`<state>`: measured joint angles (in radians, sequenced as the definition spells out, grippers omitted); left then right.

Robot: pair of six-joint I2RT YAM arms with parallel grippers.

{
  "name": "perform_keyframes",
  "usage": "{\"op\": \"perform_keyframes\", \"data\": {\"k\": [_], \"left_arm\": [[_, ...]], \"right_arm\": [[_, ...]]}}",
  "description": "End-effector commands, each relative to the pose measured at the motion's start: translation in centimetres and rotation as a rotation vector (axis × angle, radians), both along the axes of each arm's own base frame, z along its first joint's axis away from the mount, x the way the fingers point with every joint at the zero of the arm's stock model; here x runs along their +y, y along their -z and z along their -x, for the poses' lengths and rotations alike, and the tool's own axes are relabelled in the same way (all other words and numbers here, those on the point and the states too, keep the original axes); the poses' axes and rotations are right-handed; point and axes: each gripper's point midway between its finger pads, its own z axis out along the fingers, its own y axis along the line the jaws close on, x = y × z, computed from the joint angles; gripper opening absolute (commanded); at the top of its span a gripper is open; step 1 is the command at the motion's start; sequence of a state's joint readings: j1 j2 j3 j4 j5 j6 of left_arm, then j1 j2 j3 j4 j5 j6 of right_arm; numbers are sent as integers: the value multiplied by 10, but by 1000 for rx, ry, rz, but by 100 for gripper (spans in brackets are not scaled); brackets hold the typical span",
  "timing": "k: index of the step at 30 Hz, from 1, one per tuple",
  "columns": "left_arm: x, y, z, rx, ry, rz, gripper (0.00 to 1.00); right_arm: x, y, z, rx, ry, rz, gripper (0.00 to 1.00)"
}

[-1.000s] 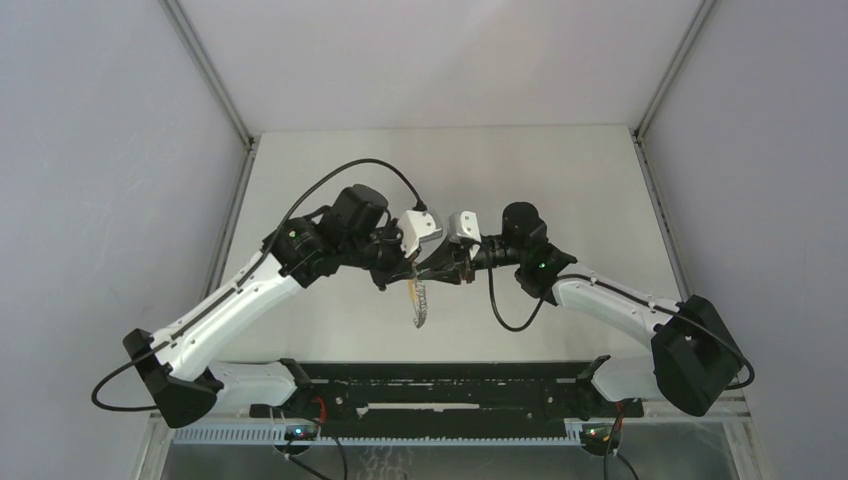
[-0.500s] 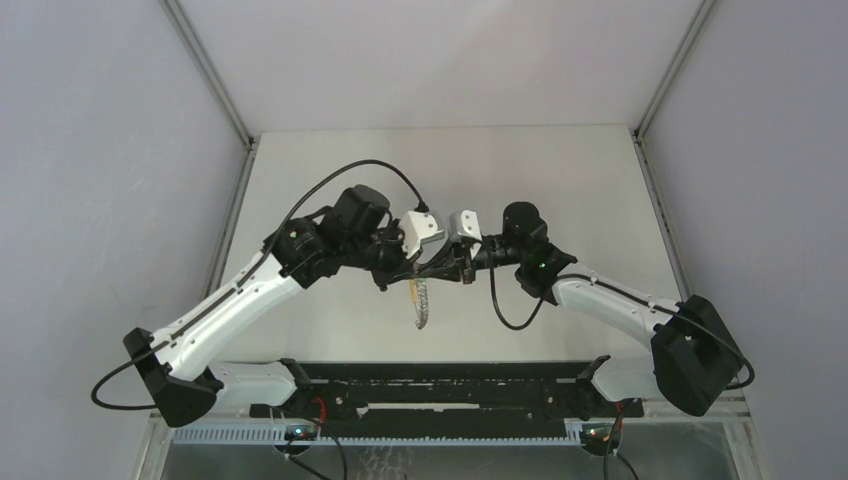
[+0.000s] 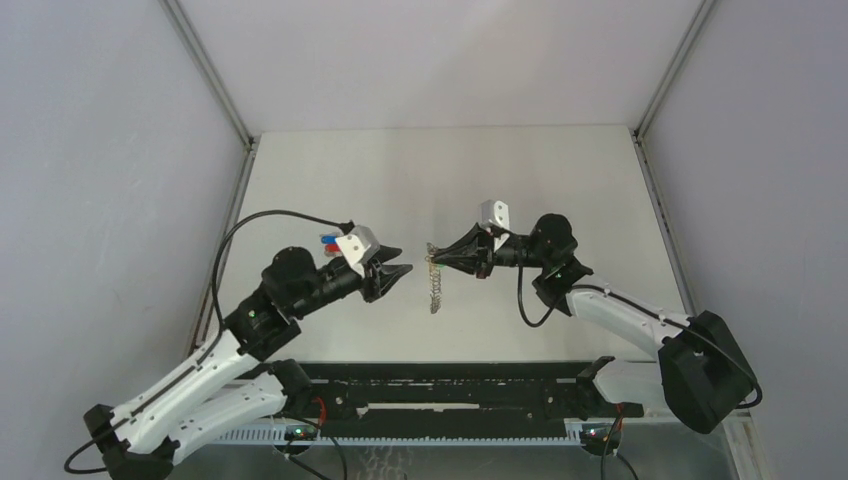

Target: Put the keys on the keyring

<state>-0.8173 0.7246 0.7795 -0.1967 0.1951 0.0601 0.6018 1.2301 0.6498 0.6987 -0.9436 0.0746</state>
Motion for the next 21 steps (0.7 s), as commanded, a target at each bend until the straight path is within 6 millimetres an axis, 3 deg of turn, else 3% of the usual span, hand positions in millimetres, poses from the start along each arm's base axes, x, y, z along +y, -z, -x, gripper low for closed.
{"op": "perform_keyframes", "data": {"k": [1, 9, 16, 21], "left_arm": [[-7, -40, -11, -83, -16, 287, 43], [-11, -46, -9, -126, 88, 454, 43], [-22, -47, 5, -149, 213, 457, 40], [-26, -44, 4, -149, 231, 442, 37]], "right_arm": [[-7, -52, -2, -76, 56, -162, 0], [-8, -64, 5, -70, 33, -212, 0], [-7, -66, 12, -71, 4, -219, 0], [-7, -70, 13, -63, -7, -237, 0]]}}
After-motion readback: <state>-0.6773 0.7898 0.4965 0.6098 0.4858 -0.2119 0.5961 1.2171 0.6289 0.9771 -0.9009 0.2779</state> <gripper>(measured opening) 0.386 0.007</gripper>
